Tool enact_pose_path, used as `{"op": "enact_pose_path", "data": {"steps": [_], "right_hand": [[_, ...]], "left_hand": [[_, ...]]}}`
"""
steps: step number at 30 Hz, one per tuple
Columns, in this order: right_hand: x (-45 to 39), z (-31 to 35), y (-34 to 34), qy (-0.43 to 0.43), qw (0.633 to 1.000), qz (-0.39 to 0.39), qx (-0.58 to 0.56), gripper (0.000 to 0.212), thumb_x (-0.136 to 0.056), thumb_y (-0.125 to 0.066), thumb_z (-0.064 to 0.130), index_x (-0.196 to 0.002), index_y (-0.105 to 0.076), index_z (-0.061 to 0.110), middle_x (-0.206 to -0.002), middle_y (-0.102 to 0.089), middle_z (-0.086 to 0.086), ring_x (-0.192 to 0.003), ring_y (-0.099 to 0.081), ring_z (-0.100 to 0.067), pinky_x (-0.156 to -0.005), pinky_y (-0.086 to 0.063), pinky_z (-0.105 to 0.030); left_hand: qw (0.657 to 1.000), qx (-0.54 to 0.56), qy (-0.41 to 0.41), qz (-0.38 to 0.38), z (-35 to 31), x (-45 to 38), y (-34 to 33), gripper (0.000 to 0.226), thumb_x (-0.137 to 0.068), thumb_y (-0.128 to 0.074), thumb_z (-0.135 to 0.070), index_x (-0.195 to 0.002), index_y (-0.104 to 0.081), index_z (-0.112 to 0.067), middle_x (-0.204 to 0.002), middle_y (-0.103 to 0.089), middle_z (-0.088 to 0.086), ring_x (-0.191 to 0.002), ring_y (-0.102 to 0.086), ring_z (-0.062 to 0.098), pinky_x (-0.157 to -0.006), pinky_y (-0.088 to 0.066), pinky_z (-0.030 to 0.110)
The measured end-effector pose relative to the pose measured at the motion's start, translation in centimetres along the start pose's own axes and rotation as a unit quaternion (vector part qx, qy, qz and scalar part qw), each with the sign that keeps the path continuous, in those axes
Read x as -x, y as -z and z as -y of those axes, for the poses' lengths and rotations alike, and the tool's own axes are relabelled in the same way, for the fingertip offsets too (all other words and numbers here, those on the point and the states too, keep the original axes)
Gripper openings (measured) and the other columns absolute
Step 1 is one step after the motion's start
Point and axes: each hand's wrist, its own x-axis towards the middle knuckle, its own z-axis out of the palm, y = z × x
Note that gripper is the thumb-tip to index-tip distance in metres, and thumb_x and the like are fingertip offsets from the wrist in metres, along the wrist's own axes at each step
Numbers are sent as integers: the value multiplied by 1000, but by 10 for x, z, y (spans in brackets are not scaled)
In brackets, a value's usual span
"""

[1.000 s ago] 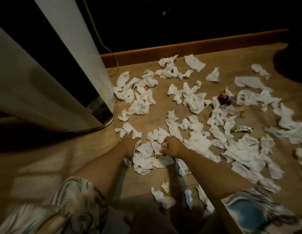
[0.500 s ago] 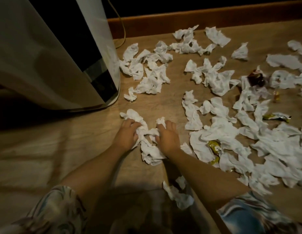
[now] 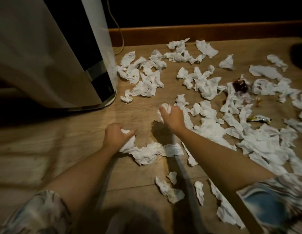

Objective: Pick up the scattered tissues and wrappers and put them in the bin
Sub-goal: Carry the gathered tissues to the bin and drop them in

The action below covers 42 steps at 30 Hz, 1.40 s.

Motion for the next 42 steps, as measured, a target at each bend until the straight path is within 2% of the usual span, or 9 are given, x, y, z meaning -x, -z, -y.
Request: {"op": "enact_pose_path", "data": {"steps": [8, 12, 18, 21, 25, 31, 34, 38, 42], "right_hand": [[36, -13, 12, -27, 997, -69, -29, 30, -84, -69, 20, -66, -46, 13, -65, -48, -3, -63, -45, -17, -56, -29, -26], [61, -49, 0, -12, 998, 40, 50, 38, -83, -67, 9, -117, -51, 19, -112, -61, -5, -103, -58, -22, -82, -48, -30], [104, -90, -21, 81, 922, 214, 313, 85, -89, -62, 19, -152, -8, 35, -162, 0, 1, -148, 7, -30, -119, -2, -52], [110, -96, -30, 106, 925, 197, 308, 76, -87, -63, 15, -151, -24, 29, -162, -2, -2, -148, 7, -30, -118, -7, -46], [97, -92, -39, 144, 949, 141, 243, 45, -80, -70, 16, -123, -57, 15, -149, -36, -7, -134, -29, -27, -105, -31, -29], [54, -78, -31, 56, 989, 79, 108, 21, -81, -71, 24, -93, -55, 20, -95, -58, 3, -86, -54, -15, -73, -46, -27], [17, -57, -6, 9, 999, 32, 33, 19, -81, -72, 23, -89, -55, 18, -80, -61, 5, -73, -56, -12, -60, -43, -25], [-13, -9, 51, -45, 996, -64, -45, 20, -86, -65, 11, -105, -66, 14, -94, -63, 1, -88, -57, -13, -77, -41, -20], [-9, 67, 138, -157, 972, -106, -138, 40, -89, -60, 16, -54, -42, 16, -54, -45, -1, -58, -48, -22, -57, -37, -28]], "left_hand": [[978, 187, 22, -90, -34, -6, 8, 34, -81, -73, -20, -63, -44, -13, -69, -54, 5, -70, -50, 16, -60, -38, 23], [989, 132, -72, -2, -35, 12, 7, 32, -79, -75, -38, -86, -56, -14, -81, -63, -1, -74, -58, 15, -65, -48, 27], [979, -79, -71, 177, -19, 62, -33, 96, -49, -86, -56, -130, -43, -27, -122, -46, -5, -111, -48, 17, -89, -47, 32], [979, -46, -86, 178, 5, 69, -42, 68, -67, -81, -41, -123, -48, -19, -120, -51, 5, -111, -50, 25, -84, -42, 31], [982, 62, -48, 174, 16, 58, -30, 53, -76, -72, -18, -125, -52, -15, -119, -61, 3, -107, -58, 19, -85, -47, 27], [982, 159, 98, 22, -32, 0, -6, 9, -89, -63, -11, -81, -65, -15, -71, -62, 4, -60, -57, 6, -46, -38, 9], [987, 132, 96, 16, -70, -41, 10, 10, -83, -70, -8, -91, -71, -14, -79, -61, -1, -75, -57, 9, -58, -40, 22], [979, 165, 104, 64, -129, -68, 32, 34, -74, -80, -20, -103, -70, -7, -99, -68, 0, -90, -63, 17, -81, -49, 26], [950, 249, 152, 116, -184, -62, 55, 37, -74, -77, -24, -106, -59, -20, -110, -69, 9, -97, -68, 29, -87, -56, 49]]}}
